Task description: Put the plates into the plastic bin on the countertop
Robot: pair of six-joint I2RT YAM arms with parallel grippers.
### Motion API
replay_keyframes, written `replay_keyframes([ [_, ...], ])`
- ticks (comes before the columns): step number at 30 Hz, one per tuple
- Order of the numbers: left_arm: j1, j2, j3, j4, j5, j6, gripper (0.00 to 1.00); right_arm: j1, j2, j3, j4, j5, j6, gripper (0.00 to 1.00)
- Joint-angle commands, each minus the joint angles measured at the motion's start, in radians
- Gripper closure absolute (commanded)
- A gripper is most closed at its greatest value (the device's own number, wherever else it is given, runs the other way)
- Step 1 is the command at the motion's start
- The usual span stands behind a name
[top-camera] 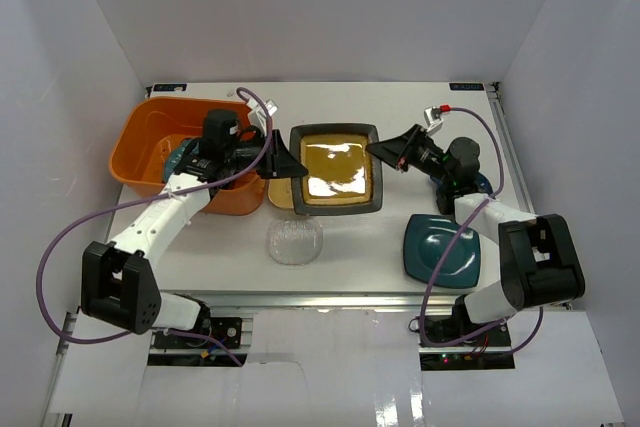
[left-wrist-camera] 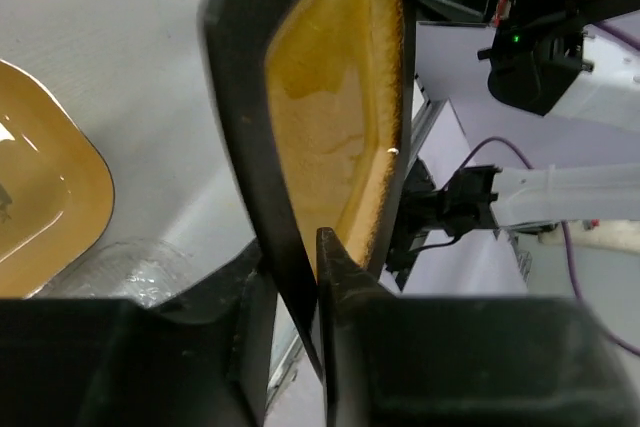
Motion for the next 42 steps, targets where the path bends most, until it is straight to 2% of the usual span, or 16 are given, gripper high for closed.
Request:
replay_keyframes([
  [1,-0.023,0.01,0.026,0.072,0.032,-0.034,0.73,0.016,-0.034,0.015,0.081,0.026,0.037,0.92],
  [3,-0.026,0.012,0.024,0.078,0.0,-0.046,0.97,0.019,-0.03,-0.001,0.089,0.028,0.04,0.92],
  [4,-0.026,0.006,0.023,0.081,-0.016,-0.051,1.0,0.021,-0.03,-0.005,0.09,0.029,0.042,0.92],
  [6,-0.025,-0.003,0.014,0.104,-0.039,-0.075,1.0,0.021,-0.03,-0.018,0.089,0.029,0.035,0.88],
  [8,-0.023,-0.012,0.01,0.147,-0.039,-0.107,1.0,0.021,-0.027,-0.022,0.087,0.023,0.034,0.73],
  [9,-0.017,-0.016,0.001,0.17,-0.034,-0.154,1.0,0.021,-0.027,-0.024,0.087,0.012,0.034,0.57],
  [11,-0.002,-0.019,-0.006,0.235,-0.01,-0.21,1.0,0.021,-0.036,-0.033,0.093,0.012,0.034,0.38],
  [13,0.009,-0.026,-0.019,0.294,0.019,-0.295,1.0,0.019,-0.046,-0.039,0.078,0.006,0.023,0.28],
  [14,0.014,-0.032,-0.023,0.34,0.024,-0.322,1.0,0.019,-0.06,-0.045,0.073,0.005,0.019,0.16],
  [17,0.038,-0.071,-0.034,0.389,0.009,-0.393,1.0,0.018,-0.098,-0.062,0.043,0.015,-0.015,0.03],
  [18,0.057,-0.092,-0.037,0.4,0.006,-0.406,1.0,0.018,-0.108,-0.068,0.041,0.014,-0.02,0.02],
  [20,0.084,-0.115,-0.043,0.403,-0.017,-0.433,1.0,0.006,-0.141,-0.091,0.039,0.02,-0.034,0.05],
  [24,0.257,-0.169,-0.037,0.322,-0.097,-0.431,1.0,-0.04,-0.201,-0.117,0.035,0.02,-0.046,0.09],
  [30,0.471,-0.308,-0.046,0.054,-0.411,-0.324,1.0,-0.077,-0.31,-0.154,-0.13,0.037,-0.173,0.09],
  [35,0.543,-0.364,-0.105,0.007,-0.599,-0.304,1.0,-0.094,-0.404,-0.157,-0.284,0.081,-0.293,0.09],
  [42,0.575,-0.252,-0.12,0.05,-0.603,-0.331,1.0,-0.106,-0.504,-0.185,-0.433,0.138,-0.415,0.09],
])
